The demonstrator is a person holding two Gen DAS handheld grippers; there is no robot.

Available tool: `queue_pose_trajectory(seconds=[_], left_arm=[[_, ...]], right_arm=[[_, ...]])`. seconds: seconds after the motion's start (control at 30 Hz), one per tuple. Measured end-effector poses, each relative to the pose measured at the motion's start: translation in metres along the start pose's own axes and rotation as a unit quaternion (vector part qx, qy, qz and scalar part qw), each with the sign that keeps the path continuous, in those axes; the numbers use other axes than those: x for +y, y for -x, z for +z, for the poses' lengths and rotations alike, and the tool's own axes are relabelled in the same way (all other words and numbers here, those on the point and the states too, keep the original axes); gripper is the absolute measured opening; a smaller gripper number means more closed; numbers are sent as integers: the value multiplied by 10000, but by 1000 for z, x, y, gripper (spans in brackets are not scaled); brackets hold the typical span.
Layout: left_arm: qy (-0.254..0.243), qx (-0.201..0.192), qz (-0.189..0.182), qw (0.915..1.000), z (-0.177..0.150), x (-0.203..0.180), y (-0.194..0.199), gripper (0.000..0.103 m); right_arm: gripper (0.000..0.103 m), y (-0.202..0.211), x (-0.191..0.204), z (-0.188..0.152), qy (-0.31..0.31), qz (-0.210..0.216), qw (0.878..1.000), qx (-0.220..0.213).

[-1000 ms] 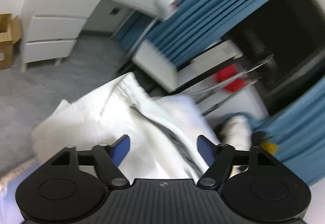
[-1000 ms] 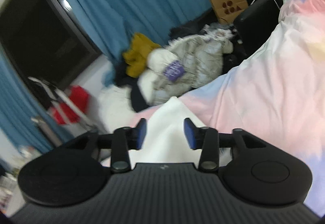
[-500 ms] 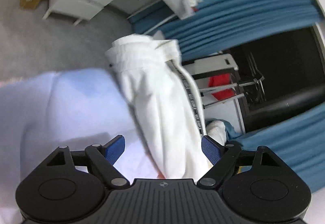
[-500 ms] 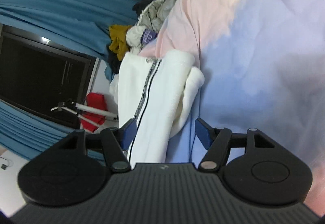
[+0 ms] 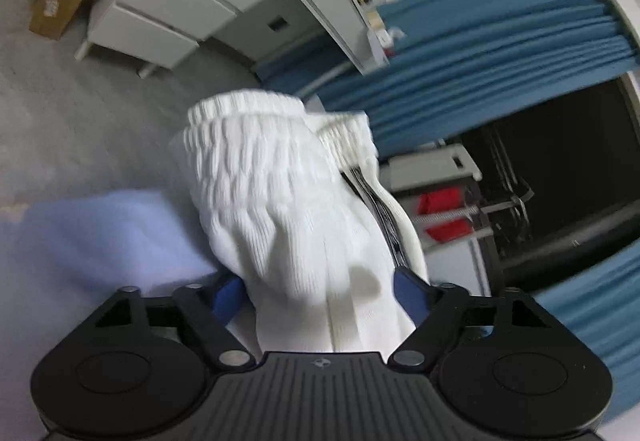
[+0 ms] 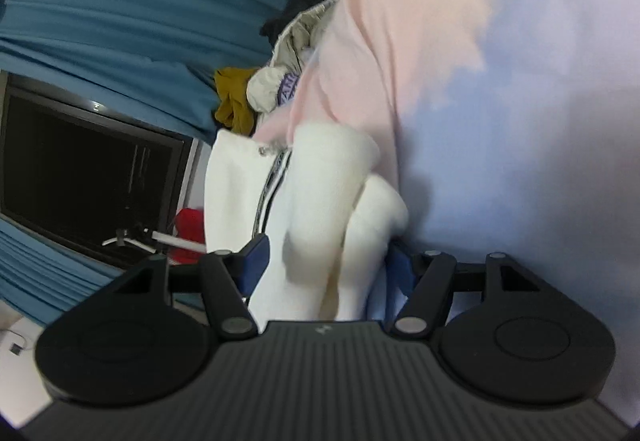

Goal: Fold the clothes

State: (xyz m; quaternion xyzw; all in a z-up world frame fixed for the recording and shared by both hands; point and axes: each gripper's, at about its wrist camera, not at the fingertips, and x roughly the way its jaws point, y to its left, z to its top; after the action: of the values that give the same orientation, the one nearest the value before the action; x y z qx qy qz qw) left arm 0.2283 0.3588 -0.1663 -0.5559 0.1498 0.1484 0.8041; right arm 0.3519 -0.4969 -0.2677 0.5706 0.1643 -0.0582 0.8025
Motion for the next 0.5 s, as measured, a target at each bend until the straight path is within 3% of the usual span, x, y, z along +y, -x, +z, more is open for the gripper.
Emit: queue_pose_trajectory(seconds=[0.07,0.1,0.13,0.17,0.2,0.27,0.5], left_arm=[[-5,-39,136,9999,3,-1,-11,58],[-110,-63,263,9996,3,-3,-16,54],[-217,-82,377,9990,3,-5,-19,39],[-331,-88,462,9983,3,-5,-19,27],[-446,-94,546,9975,3,-5,-20,25],[-347,-88,545,9979,5,-3,-17,14],[-355,0,178,9992,31,-29,26,10]], right_arm=[[47,-2,5,-2,222,-163,9994,-202],[33,-2,7,-3,333,-249,9986,-321],[21,-1,8,-4,428,-329,9977,-418],[19,0,9,-5,469,-380,9971,-458],[16,2,10,-6,481,-392,9968,-498],[15,10,14,-6,524,-428,9959,-604],[13,66,12,-3,-64,-259,9972,-700]])
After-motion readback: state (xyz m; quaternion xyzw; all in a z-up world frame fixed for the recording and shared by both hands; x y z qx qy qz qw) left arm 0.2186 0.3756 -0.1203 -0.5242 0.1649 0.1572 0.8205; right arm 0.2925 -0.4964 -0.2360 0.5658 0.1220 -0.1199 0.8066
